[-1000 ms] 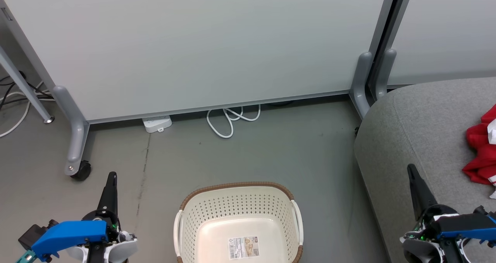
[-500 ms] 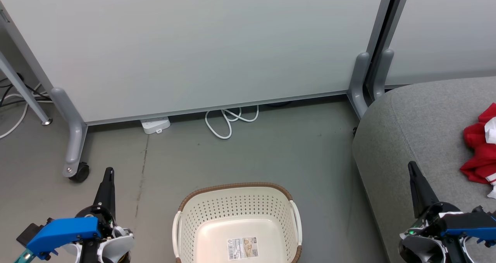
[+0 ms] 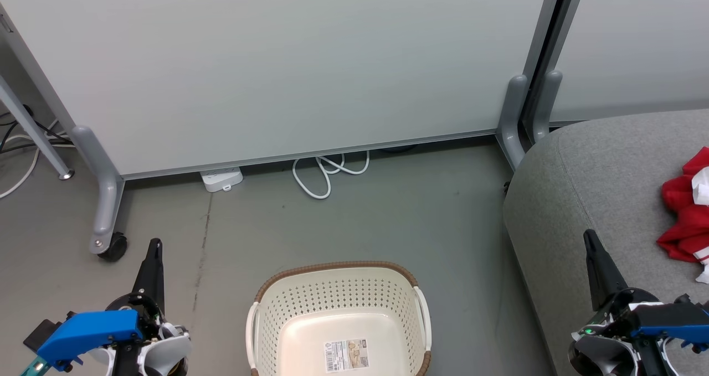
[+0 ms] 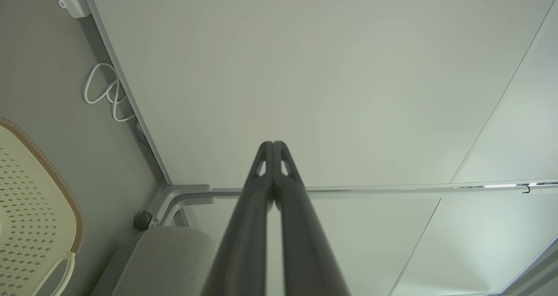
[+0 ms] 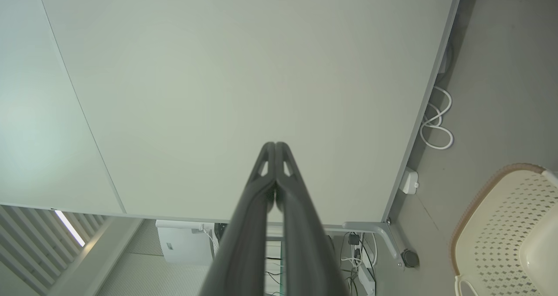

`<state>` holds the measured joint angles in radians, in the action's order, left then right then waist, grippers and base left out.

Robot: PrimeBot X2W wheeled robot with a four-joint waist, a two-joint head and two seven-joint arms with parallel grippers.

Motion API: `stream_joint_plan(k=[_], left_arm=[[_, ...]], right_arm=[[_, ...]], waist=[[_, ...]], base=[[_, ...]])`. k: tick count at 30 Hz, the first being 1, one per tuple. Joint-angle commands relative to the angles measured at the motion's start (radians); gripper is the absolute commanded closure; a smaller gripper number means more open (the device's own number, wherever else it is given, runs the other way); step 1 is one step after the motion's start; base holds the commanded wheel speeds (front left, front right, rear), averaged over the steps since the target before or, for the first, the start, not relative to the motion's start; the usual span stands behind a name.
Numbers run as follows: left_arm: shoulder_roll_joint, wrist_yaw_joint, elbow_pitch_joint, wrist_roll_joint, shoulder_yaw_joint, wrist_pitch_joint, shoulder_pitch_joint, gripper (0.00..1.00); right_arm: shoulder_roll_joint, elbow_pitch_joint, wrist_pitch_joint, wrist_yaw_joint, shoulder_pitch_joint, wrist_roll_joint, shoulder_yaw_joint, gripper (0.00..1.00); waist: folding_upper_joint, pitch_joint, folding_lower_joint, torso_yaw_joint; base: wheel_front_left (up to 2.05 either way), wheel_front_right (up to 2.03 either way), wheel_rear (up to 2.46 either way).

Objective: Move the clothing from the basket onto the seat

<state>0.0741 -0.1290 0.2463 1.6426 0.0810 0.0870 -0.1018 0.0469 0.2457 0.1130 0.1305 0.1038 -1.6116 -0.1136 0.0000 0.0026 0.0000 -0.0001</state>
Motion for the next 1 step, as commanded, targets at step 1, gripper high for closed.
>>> stream_joint_plan(k=[1], left_arm=[[0.000, -0.003, -0.004, -0.005, 0.003, 0.005, -0.011, 1.00]], right_arm=[[0.006, 0.002, 0.003, 0.001, 0.013, -0.002, -0.002, 1.00]], waist=[[0.0000, 0.000, 0.0000, 0.000]], base=[[0.00, 0.00, 0.00]])
